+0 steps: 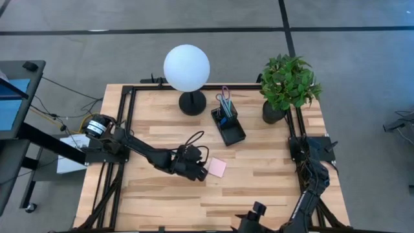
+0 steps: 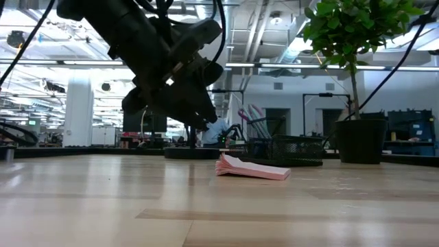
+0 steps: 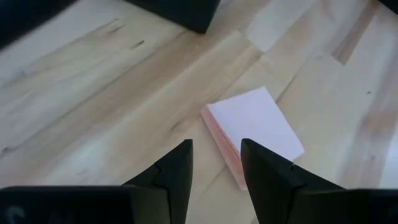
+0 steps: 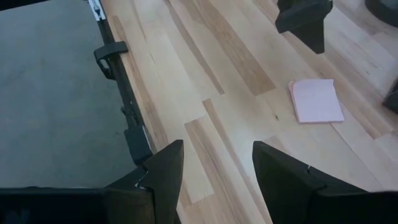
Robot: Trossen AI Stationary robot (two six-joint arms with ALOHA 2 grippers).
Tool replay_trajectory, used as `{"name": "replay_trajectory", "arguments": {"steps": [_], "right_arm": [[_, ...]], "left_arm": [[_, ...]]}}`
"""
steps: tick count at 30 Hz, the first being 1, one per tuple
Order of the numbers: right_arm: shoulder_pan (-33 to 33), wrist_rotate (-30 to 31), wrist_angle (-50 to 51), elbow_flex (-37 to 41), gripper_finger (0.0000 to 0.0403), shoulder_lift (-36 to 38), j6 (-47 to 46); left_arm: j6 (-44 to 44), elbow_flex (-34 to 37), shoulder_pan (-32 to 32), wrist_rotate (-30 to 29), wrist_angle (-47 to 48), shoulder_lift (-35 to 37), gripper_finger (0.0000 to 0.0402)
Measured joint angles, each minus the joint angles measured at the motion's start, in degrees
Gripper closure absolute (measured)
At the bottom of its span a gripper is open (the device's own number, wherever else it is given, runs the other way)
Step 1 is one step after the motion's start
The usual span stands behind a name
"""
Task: Pick and place office supplies into organizer
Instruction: Put the pink sticky note into the desk organizer
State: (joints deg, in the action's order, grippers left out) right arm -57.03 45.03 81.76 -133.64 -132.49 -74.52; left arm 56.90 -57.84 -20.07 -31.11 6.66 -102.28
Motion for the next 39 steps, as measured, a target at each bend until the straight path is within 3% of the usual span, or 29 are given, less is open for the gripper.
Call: {"name": "replay_trajectory", "arguments": {"steps": [5,11,39], "right_arm": [[0.2,0.0,0.2,0.0,0.0214,0.0,0.1],[0.6,0.0,0.7,0.0,0.0214,0.0,0.2],[0.9,-0.1,0.2,0.0,0.0214,0.0,1.5]], "left_arm": [[0.2,0.0,-1.2,0.4,-2.4,-0.2,0.0272],[-1.1,0.0,-2.5,0.7,-9.8,-5.7,0.0272],[5.2,0.0,-1.8,1.7,-11.1,-9.6,0.0272]]}}
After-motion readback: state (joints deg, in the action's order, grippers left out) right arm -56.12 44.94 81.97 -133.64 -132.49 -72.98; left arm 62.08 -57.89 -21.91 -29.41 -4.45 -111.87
